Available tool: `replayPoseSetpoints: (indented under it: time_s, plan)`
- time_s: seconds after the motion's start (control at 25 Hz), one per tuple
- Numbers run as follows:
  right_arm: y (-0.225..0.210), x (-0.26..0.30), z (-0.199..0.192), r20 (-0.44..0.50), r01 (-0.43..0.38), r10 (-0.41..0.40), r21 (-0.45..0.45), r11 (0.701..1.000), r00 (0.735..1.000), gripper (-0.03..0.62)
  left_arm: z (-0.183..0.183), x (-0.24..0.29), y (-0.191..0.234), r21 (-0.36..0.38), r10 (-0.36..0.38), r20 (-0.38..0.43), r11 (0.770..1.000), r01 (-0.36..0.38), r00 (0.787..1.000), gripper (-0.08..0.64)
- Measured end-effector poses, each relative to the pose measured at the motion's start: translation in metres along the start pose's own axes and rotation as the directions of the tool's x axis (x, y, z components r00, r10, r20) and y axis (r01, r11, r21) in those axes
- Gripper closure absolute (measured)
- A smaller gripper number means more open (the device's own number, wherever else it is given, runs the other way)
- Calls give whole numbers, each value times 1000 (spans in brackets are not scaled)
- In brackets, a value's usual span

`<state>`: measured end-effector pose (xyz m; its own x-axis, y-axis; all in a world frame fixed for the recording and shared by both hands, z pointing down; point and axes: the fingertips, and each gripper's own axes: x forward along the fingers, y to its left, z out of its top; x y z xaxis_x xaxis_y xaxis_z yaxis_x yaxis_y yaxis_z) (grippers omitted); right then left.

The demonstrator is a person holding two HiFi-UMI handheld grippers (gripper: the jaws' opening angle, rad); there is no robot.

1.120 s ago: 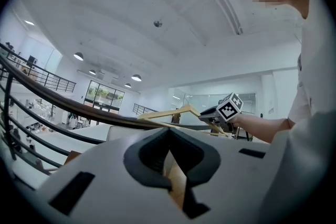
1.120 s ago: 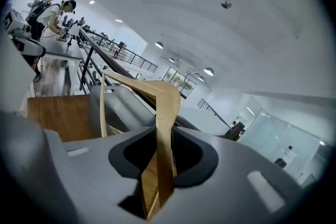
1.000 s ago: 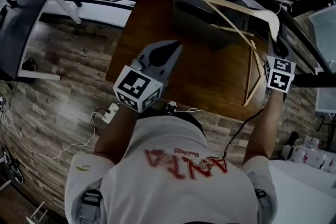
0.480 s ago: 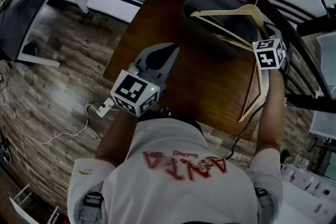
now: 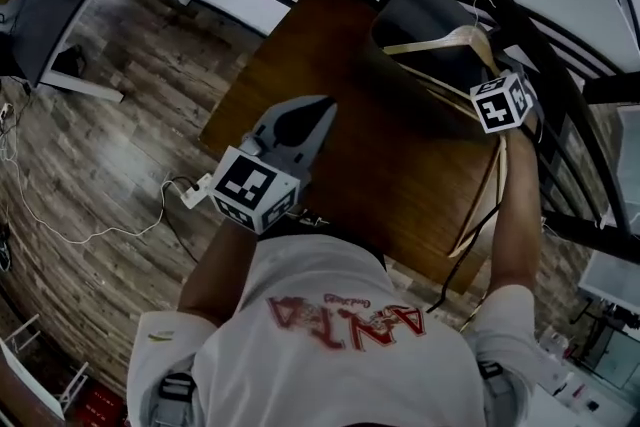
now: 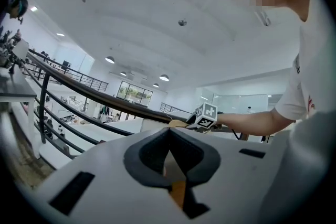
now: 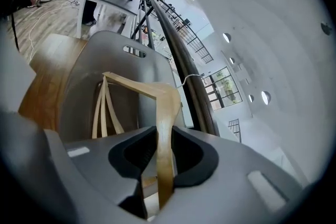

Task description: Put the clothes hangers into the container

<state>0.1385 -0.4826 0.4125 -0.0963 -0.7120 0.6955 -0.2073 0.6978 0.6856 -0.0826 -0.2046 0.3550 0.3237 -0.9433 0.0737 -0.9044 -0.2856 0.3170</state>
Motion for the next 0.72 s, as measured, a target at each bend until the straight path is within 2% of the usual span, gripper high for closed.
replayPoseSetpoints:
  time_s: [0.16, 0.2, 0.24, 0.32, 0.4, 0.52, 0.64, 0.72]
  plan:
    - [15, 4, -5, -59, -5, 2, -46, 999, 998, 499, -1, -7, 6, -1, 3, 1, 1000, -3, 1000, 551]
    - [19, 4, -7, -68, -11, 7, -57, 998, 998, 489, -2, -8, 6, 0, 0, -2, 1000, 0, 1000, 551]
    - [22, 3, -9, -74, -16, 12, -61, 998, 997, 453, -3, -9, 5, 0, -6, -4, 1000, 6, 1000, 551]
    - [23, -7, -10, -71, -12, 8, -49, 999, 997, 439, -2, -10, 4, 4, -19, -6, 1000, 19, 1000, 551]
    - [20, -24, -2, -41, 5, -6, -16, 1000, 999, 440, 3, -12, 5, 9, -33, -5, 999, 33, 999, 551]
    - [21, -62, 16, 52, 36, -40, 78, 996, 998, 493, 10, -18, 5, 25, -60, -4, 998, 60, 998, 551]
    - [29, -102, 34, 154, 59, -92, 207, 977, 984, 556, 18, -24, 4, 41, -90, -2, 995, 91, 996, 551]
    - [36, -123, 45, 205, 78, -130, 245, 966, 970, 589, 24, -26, 4, 57, -112, -4, 992, 112, 994, 551]
